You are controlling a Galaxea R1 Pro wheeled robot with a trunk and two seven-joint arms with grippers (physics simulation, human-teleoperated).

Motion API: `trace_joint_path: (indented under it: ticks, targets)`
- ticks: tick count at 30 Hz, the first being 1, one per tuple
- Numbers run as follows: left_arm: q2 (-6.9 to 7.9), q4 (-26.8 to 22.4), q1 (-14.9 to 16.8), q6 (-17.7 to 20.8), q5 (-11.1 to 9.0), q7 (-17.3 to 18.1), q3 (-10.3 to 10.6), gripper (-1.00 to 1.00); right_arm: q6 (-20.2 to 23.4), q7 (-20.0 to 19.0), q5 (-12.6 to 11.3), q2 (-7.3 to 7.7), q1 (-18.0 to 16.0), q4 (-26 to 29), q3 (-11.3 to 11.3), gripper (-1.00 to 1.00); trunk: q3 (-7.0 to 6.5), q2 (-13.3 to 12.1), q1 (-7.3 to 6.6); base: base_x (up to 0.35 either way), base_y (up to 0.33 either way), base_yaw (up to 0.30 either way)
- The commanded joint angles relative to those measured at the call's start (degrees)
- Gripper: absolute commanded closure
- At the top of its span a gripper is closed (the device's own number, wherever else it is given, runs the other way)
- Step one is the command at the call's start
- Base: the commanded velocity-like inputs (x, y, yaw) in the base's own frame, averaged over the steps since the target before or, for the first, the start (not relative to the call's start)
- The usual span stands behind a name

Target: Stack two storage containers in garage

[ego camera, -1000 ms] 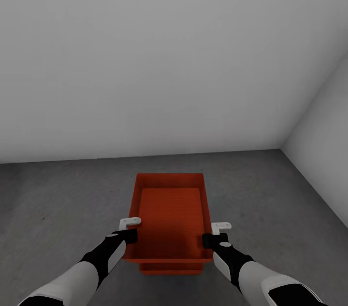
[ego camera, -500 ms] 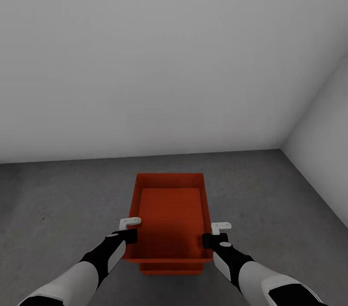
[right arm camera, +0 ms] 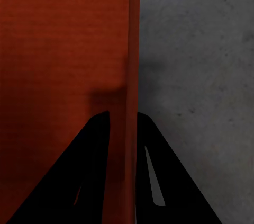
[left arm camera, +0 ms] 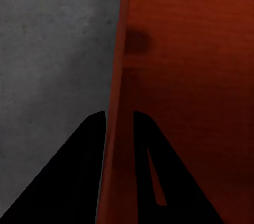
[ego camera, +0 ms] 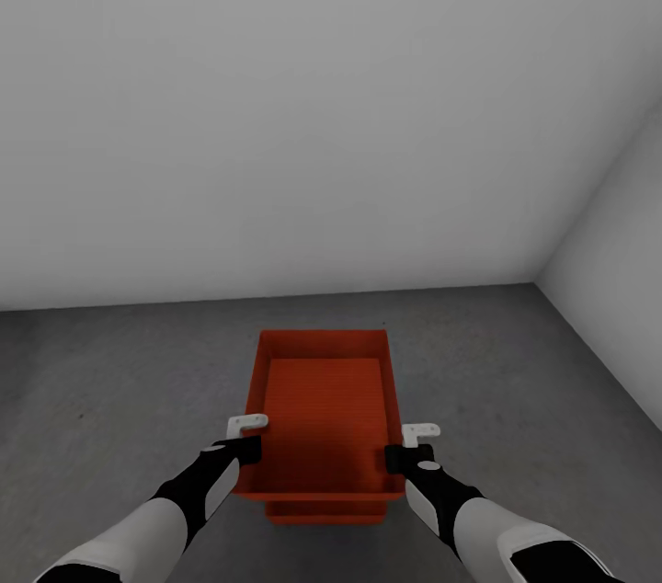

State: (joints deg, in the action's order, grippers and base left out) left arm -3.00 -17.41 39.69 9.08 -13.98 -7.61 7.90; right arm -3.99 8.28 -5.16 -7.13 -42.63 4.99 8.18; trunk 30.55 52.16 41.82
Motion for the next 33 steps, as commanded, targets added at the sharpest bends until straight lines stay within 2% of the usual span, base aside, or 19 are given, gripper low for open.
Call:
trace_joint_path:
  ticks: [1,33]
  targets:
    - [0.01,-2.80,0.04,-0.26,0.82,-5.56,-1.05,1.00,-0.30,0.33,-0.93,0.01,0.01,-0.24,0.34,1.00,0.24,0.46,0.23,0.000,0.000,0.000]
    - [0.01,-2.81,0.04,-0.29,0.80,-5.57,-1.05,1.00,-0.17,0.33,-0.91,0.10,0.01,-0.24,0.35,1.00,5.99,13.29,7.26,0.000,0.000,0.000]
